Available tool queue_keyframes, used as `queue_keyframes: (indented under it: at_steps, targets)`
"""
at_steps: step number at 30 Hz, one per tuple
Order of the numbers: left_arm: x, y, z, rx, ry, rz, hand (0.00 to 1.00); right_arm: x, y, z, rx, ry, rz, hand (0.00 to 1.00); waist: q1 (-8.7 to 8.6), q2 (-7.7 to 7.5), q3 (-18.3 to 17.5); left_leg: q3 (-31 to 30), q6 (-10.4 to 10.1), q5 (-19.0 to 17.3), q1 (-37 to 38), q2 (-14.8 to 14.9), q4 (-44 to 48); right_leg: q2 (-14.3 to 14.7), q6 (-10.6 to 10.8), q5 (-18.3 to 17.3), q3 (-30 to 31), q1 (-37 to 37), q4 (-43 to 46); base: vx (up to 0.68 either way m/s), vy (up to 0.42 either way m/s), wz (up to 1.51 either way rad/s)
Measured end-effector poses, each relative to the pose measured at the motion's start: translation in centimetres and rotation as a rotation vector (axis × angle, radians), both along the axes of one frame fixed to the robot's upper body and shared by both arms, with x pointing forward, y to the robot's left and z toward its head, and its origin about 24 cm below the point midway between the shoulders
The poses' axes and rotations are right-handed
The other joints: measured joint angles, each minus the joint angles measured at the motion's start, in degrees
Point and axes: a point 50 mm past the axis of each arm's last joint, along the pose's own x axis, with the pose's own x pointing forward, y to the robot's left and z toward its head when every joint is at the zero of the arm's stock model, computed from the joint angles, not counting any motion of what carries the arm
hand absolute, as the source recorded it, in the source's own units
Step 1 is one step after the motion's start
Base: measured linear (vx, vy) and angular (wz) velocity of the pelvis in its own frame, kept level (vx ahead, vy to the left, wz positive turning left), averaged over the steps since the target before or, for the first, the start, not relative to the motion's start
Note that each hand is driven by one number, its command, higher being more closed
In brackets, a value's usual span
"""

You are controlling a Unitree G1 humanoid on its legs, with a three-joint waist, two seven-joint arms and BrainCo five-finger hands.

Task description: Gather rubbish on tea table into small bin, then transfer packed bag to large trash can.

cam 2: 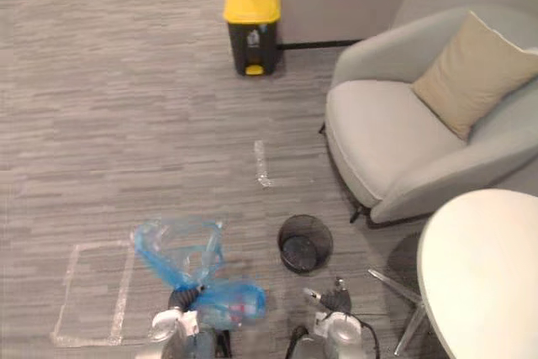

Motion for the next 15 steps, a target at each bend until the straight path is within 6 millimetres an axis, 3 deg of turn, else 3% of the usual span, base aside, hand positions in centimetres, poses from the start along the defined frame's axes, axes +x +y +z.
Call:
queue_keyframes:
  at_steps: [5, 9, 10, 12, 13, 15]
  targets:
    - [-1.1, 1.4, -0.5, 0.041, 0.057, -0.011, 1.00, -0.7, -0.2, -0.7, 0.002, 0.055, 0.001, 0.00, -0.08, 0.39, 0.3, -1.9, 1.1, -0.2, -0.2, -3.0, -0.9, -1.0, 1.3, 1.3, 1.3, 1.9, -3.8, 0.00, 0.123, 0.21]
    - [-1.5, 1.7, -0.7, 0.041, 0.071, 0.009, 1.00, -0.3, -0.4, -0.6, 0.008, 0.050, -0.014, 0.00, 0.05, 0.12, 0.6, -3.0, 2.1, -4.8, -2.5, -3.7, 5.1, -2.0, 3.0, -2.5, 1.9, 1.3, 0.0, 0.10, 0.079, 0.17]
    - [-1.7, 2.0, -0.7, 0.044, 0.074, 0.027, 1.00, -0.2, -0.4, -0.6, 0.011, 0.050, -0.014, 0.00, 0.09, -0.62, 0.9, -3.2, 2.4, -7.1, -2.8, -4.1, 7.9, -3.1, 3.8, -4.9, 2.4, 0.7, 3.5, 0.17, 0.072, 0.17]
    - [-1.9, 2.4, -0.7, 0.055, 0.081, 0.029, 1.00, 0.0, -0.4, -0.5, 0.011, 0.043, -0.013, 0.00, -0.13, -1.05, 1.2, -4.3, 3.0, -10.1, -2.8, -4.9, 10.9, -4.8, 4.4, -6.6, 3.0, -0.1, 10.3, 0.26, 0.070, 0.30]
    - [-1.9, 2.5, -0.7, 0.059, 0.079, 0.034, 1.00, 0.0, -0.5, -0.5, 0.010, 0.045, -0.014, 0.00, -0.42, -0.87, 1.4, -5.9, 4.1, -11.5, -1.4, -5.3, 11.1, -5.7, 2.5, -5.4, 6.5, -5.6, 24.2, 0.33, 0.085, 0.39]
    - [-1.9, 2.6, -0.7, 0.063, 0.078, 0.038, 1.00, -0.1, -0.3, -0.6, 0.016, 0.051, -0.012, 0.00, -0.94, -0.08, 2.1, -7.3, 4.5, -12.6, 0.5, -4.7, 11.1, -4.4, 1.6, -7.9, 8.5, -7.7, 28.3, 0.31, 0.043, 0.37]
